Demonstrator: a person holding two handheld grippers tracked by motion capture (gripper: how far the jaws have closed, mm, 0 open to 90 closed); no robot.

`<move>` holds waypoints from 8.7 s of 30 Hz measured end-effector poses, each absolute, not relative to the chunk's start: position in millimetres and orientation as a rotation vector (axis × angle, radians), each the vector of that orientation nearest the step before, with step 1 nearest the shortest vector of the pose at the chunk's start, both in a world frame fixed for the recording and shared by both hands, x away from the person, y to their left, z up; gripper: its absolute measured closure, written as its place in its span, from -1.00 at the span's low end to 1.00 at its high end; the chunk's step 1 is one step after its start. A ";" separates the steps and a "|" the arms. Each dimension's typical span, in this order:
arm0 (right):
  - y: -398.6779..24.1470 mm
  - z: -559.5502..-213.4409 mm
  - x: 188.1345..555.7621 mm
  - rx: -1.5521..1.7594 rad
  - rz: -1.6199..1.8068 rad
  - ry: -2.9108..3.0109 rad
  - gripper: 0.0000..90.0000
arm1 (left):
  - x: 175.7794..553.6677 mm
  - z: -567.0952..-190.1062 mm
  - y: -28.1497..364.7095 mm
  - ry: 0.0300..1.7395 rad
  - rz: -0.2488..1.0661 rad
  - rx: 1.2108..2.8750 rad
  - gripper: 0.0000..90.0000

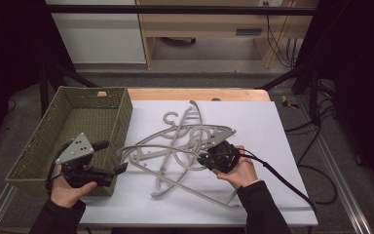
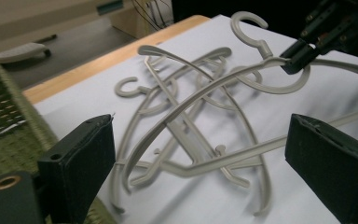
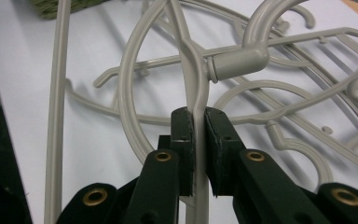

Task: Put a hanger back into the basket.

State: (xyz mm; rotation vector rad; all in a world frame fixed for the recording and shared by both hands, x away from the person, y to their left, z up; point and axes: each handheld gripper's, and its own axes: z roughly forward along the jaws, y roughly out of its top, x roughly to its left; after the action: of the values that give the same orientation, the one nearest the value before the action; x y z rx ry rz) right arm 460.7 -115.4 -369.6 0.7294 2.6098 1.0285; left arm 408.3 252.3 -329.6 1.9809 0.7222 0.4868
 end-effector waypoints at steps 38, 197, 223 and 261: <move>-110.9 -375.0 443.2 0.446 1.024 2.782 0.84 | 446.1 -347.0 131.0 0.398 0.214 2.438 -0.33; -235.7 -400.3 420.2 1.142 1.290 2.086 -0.95 | 517.6 -250.5 343.1 1.057 0.732 2.171 0.83; -233.3 -404.6 423.0 1.145 1.271 2.102 -0.95 | 526.7 -280.9 402.7 1.207 0.788 2.134 0.83; -230.1 -408.3 424.8 1.147 1.260 2.115 -0.93 | 533.4 -311.0 406.6 1.183 0.843 2.159 0.82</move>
State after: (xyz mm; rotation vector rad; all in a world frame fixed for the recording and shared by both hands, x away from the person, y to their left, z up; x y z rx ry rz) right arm 424.8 -230.1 -408.3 1.1466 2.1153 1.2603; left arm 533.4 406.6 -311.0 2.1592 1.1829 0.8432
